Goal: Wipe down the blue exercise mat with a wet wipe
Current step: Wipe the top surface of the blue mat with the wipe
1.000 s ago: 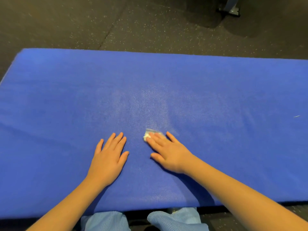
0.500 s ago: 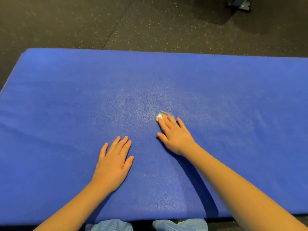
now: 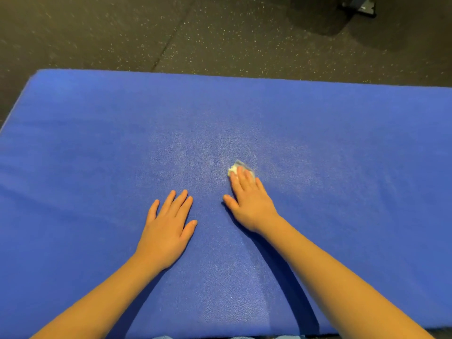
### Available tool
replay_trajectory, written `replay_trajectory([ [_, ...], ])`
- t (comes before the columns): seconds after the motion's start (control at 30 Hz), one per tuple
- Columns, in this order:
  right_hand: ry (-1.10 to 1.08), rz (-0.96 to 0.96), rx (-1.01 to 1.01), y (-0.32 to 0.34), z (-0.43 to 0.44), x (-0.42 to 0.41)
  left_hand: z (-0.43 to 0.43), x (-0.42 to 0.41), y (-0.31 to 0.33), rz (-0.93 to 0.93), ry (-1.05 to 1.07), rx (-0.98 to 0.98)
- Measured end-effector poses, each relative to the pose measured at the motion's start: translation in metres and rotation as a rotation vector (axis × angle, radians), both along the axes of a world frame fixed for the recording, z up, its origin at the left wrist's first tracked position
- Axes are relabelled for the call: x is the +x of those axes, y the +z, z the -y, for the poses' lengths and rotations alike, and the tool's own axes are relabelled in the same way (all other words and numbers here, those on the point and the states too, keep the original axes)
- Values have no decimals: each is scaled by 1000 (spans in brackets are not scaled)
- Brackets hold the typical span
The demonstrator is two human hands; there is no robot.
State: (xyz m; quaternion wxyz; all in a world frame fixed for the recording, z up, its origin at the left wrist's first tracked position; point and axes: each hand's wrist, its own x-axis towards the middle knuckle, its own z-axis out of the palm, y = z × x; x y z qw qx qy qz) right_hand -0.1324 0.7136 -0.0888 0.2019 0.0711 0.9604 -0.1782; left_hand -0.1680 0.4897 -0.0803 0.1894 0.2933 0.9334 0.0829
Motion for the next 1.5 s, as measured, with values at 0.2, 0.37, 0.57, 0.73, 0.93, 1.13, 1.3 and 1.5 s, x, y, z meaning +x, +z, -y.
replay_trajectory([
  [0.2,323,-58,14,0,-5,3,0,-9,-4,41,-20,39],
  [0.37,3,-17,55,-8,-18,-31,-6,-47,-15,7,32,47],
  [0.57,381,-77,-26,-7,-6,-20,-2,-49,-30,-93,-24,21],
  [0.73,63,-112,85,-13,-36,-62,-1,-51,-31,-99,-42,20],
  [0.93,438,-182,-21,-21,-11,-64,-3,-58,-33,-118,-19,110],
  [1.13,149,-172,119,-21,-54,-118,-15,-122,-36,-153,69,69],
  [1.3,232,-187,51,-21,-34,-130,-8,-137,-43,-199,4,-13],
  [1.5,129,-189,136,-24,-74,-194,-7,-137,-41,-213,4,28],
])
